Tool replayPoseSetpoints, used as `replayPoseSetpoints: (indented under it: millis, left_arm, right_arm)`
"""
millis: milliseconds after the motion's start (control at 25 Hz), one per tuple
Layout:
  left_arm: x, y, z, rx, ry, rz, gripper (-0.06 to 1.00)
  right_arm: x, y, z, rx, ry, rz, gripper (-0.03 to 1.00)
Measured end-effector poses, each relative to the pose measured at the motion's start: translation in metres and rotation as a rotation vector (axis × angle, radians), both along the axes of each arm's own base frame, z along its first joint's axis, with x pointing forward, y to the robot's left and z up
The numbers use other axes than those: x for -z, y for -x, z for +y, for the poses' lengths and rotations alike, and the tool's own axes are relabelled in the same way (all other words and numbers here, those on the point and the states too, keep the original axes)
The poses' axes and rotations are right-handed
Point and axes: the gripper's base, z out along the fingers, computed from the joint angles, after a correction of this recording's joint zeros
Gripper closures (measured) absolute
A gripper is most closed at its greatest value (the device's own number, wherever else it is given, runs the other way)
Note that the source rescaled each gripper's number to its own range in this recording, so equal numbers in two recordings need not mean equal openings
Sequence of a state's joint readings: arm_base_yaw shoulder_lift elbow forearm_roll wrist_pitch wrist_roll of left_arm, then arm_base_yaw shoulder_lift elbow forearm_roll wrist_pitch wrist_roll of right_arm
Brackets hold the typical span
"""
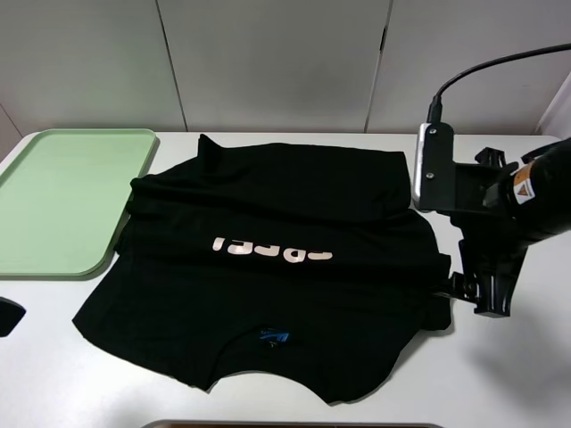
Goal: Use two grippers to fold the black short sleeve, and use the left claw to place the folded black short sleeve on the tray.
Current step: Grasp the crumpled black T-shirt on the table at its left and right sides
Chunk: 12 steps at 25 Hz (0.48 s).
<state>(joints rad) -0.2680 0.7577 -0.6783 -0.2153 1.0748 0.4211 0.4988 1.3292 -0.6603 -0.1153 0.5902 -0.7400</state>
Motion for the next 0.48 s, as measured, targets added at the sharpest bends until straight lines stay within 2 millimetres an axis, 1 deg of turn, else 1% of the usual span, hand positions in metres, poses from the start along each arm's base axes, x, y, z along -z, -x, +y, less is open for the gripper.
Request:
replayPoseSetpoints:
  millis: [40, 280, 480]
  left_arm:
    - [0.0, 0.0, 0.0, -0.001, 0.0, 0.0, -0.02]
    - [0.002, 0.005, 0.001, 0.011, -0.013, 0.053, -0.02]
    - [0.003, 0.007, 0.002, 0.019, -0.03, 0.08, -0.02]
  right_arm:
    - [0.0, -0.007, 0.004, 0.002, 0.011, 0.018, -0.03]
    - [0.026, -0.036, 0.019, -0.005, 0.092, 0.146, -0.03]
    - [0.041, -0.049, 0.022, -0.065, 0.158, 0.149, -0.03]
